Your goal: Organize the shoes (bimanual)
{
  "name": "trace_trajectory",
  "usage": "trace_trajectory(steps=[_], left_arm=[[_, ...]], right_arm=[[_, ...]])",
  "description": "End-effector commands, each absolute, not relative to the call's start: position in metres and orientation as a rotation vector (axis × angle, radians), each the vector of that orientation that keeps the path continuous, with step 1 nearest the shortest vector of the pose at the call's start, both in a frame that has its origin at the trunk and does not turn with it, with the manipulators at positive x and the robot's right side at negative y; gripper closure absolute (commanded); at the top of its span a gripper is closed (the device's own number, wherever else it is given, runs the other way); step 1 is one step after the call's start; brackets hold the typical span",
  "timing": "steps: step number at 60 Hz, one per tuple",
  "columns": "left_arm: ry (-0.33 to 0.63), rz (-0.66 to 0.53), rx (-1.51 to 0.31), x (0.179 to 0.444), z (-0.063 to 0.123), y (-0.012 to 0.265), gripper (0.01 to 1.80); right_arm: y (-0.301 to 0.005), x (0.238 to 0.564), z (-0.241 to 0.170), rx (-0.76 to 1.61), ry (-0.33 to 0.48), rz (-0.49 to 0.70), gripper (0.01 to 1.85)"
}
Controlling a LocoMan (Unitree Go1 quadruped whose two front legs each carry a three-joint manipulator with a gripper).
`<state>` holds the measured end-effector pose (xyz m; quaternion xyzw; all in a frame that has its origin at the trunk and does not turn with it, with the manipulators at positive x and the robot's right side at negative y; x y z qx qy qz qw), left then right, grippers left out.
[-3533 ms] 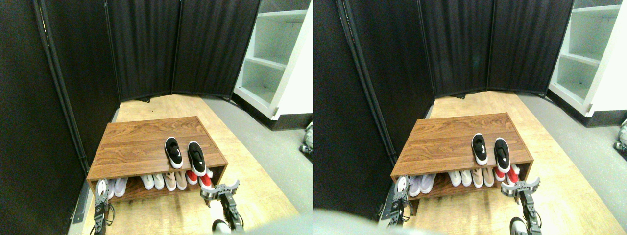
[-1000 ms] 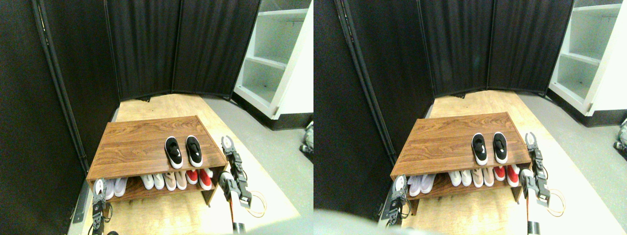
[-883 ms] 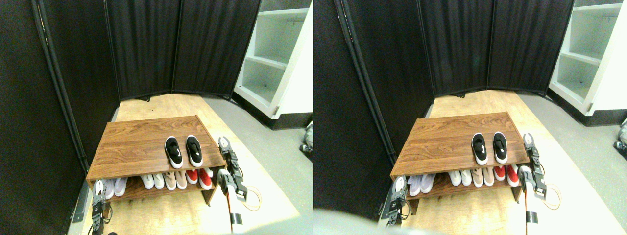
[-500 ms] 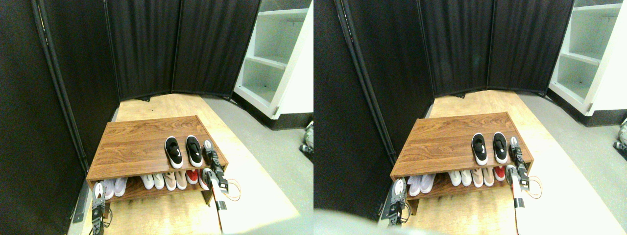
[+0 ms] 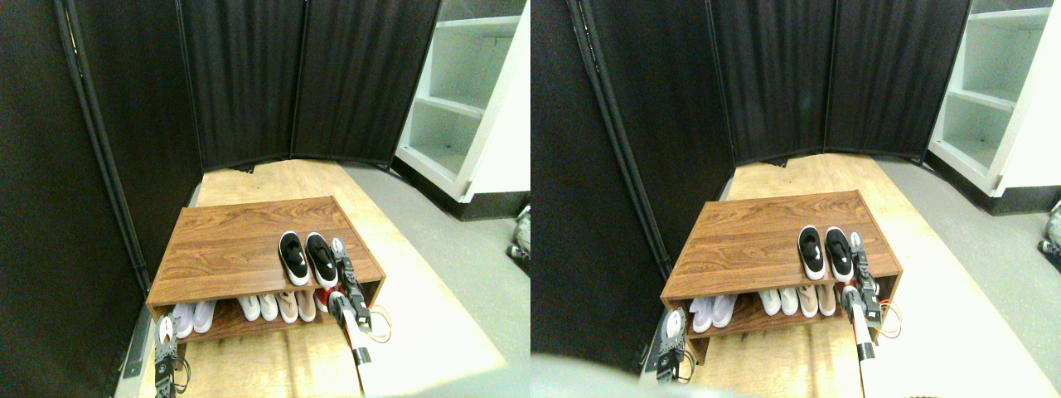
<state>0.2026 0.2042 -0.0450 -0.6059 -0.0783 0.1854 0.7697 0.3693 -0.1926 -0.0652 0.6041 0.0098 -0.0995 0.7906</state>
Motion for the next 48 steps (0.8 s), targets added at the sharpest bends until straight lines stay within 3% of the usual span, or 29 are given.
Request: trace_trajectory(steps=[1, 13, 20, 48], left_arm=[[-0.215, 0.362, -1.335, 0.204, -0.035, 0.202, 1.8], [-0.216, 0.357, -1.329, 0.202, -0.033, 0.201, 1.8], [-0.212, 0.351, -1.324, 0.201, -0.033, 0.204, 1.8], [-0.216, 0.343, -1.311, 0.203, -0.034, 0.211, 1.8]], right_arm=[[-0.184, 0.365, -0.077, 1.281, 0.089, -0.224, 1.85], [-0.178, 0.366, -0.081, 1.254, 0.066, -0.209, 1.85], [-0.186, 0.372, -0.077, 1.349, 0.013, -0.29, 1.85], [-0.175, 0.375, -0.075, 1.349, -0.013, -0.324, 1.85]])
